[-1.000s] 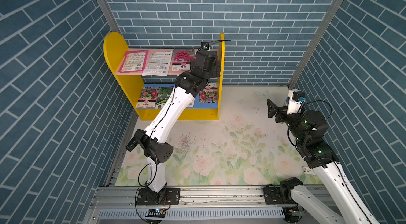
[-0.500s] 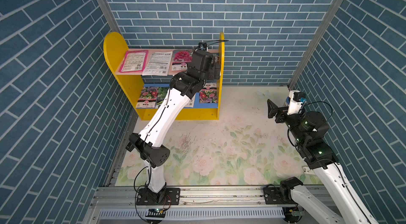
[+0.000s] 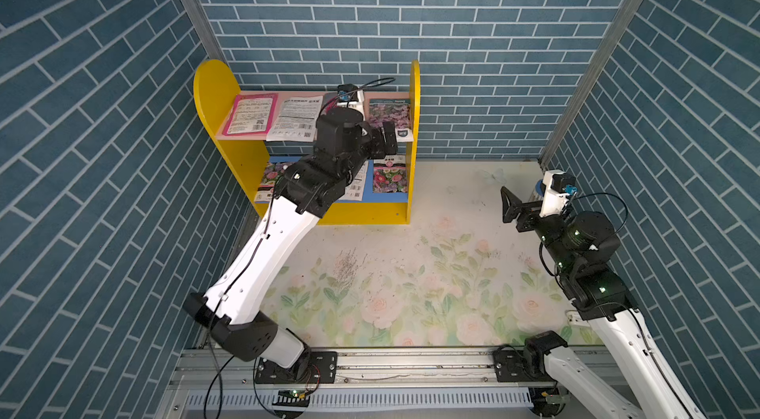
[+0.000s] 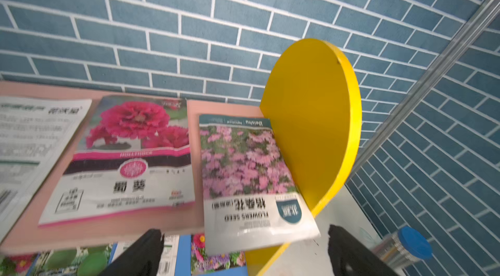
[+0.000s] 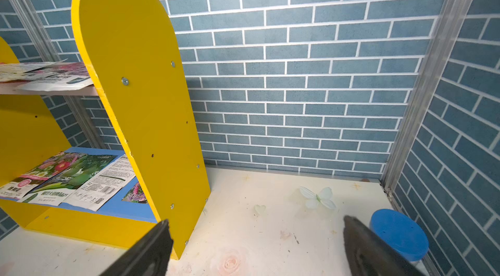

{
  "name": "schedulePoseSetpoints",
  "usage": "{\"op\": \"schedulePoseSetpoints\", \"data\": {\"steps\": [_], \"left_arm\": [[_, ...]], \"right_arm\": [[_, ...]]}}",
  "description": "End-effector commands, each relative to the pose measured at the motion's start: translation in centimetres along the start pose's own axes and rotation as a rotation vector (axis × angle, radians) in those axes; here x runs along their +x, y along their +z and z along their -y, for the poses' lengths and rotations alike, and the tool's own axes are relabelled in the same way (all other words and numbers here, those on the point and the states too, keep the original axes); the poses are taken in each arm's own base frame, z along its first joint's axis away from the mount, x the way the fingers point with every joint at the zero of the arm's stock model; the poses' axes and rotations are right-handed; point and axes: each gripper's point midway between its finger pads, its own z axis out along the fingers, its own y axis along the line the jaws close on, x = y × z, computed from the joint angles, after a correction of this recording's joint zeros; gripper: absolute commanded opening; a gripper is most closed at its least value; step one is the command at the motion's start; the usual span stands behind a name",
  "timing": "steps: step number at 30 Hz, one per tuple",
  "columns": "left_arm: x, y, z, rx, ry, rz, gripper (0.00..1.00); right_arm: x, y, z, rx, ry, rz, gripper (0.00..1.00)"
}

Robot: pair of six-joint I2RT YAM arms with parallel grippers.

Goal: Take the seed bag off the shelf
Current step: Pick up the seed packet from the shelf.

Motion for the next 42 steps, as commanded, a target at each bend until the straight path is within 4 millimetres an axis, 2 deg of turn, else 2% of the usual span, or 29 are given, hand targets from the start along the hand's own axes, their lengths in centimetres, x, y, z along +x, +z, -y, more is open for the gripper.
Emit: {"op": "schedulePoseSetpoints", "data": {"steps": [1, 6, 10, 15, 19, 26, 35, 42], "left_arm": [[0.1, -1.1, 0.9, 0.117, -0.125, -0.003, 1.0], [1.0, -1.4, 0.0, 0.208, -0.274, -0.073, 1.0], [1.4, -0.7, -0.6, 0.245, -0.338, -0.104, 1.0], [1.9, 0.9, -1.4, 0.25, -0.381, -0.129, 0.97], [2.0, 2.2, -1.6, 0.277, -0.418, -0.14, 0.92], [2.6, 4.1, -1.8, 0.28, -0.433, -0.164, 0.88], [2.7, 5.6, -1.9, 0.297, -0.455, -0.176, 0.71], [1.8, 5.5, -1.5, 0.323, -0.468, -0.163, 0.55]], "right_arm": [[-0.7, -0.3, -1.0, -0.054, 0.022, 0.008, 1.0], [-1.1, -1.0, -1.1, -0.064, 0.038, 0.047, 1.0], [-1.6, -1.5, -1.1, -0.062, 0.047, 0.062, 1.0], [-1.6, -1.6, -1.0, -0.059, 0.05, 0.057, 1.0], [-1.8, -1.9, -1.0, -0.058, 0.053, 0.064, 1.0], [-1.9, -1.9, -0.9, -0.055, 0.051, 0.066, 1.0], [-1.2, -1.5, -0.9, -0.053, 0.053, 0.049, 1.0], [-1.1, -1.3, -0.9, -0.051, 0.049, 0.042, 1.0]]}}
